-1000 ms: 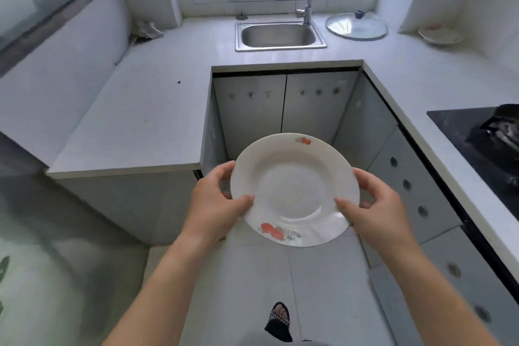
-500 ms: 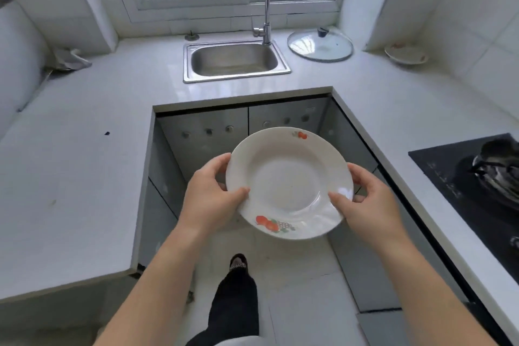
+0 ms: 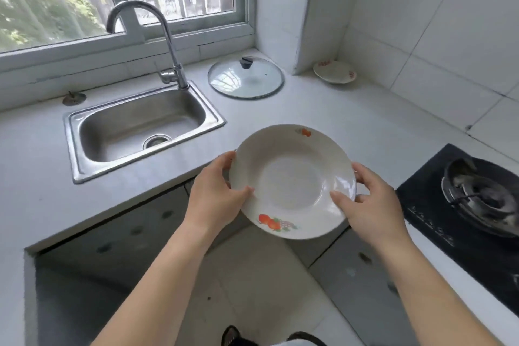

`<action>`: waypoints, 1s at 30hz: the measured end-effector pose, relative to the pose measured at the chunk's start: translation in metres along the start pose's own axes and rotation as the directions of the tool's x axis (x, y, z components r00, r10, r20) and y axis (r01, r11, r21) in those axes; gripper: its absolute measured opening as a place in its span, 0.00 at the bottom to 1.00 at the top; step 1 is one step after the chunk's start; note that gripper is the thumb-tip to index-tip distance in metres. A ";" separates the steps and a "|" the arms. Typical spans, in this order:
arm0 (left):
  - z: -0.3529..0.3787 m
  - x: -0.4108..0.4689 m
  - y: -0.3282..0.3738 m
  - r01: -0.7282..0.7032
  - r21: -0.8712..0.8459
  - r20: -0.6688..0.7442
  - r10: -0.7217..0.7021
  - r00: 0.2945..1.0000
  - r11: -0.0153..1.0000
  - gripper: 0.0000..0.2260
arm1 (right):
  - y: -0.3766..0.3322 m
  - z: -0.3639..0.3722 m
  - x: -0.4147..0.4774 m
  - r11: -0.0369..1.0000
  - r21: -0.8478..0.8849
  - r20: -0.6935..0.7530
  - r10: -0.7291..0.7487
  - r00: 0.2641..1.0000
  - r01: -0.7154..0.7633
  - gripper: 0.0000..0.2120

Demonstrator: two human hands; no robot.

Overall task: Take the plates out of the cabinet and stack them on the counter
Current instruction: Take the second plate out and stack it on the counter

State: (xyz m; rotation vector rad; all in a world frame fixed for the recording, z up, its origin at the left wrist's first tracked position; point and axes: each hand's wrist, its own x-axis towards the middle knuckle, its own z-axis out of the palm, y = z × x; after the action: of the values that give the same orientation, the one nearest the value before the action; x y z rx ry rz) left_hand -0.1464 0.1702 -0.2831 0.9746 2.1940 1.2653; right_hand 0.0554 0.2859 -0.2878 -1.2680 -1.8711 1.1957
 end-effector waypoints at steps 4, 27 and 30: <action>0.021 0.051 0.000 -0.008 -0.003 0.105 0.008 0.994 1.000 0.24 | 0.009 -0.002 0.036 0.998 -0.009 -0.055 0.064 0.996 -0.064 0.21; 0.189 0.367 0.083 -0.045 0.033 0.266 0.035 0.963 0.998 0.26 | 0.065 -0.048 0.358 0.962 -0.069 -0.197 0.246 0.949 -0.263 0.18; 0.208 0.396 0.096 -0.035 0.064 0.298 0.015 0.954 0.997 0.24 | 0.073 -0.054 0.388 0.950 -0.082 -0.220 0.279 0.935 -0.302 0.18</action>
State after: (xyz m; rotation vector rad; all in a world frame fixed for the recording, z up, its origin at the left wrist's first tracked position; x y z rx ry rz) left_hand -0.2383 0.6179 -0.3087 1.1417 2.0054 0.9847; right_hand -0.0185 0.6742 -0.3382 -1.7121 -1.6605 1.0639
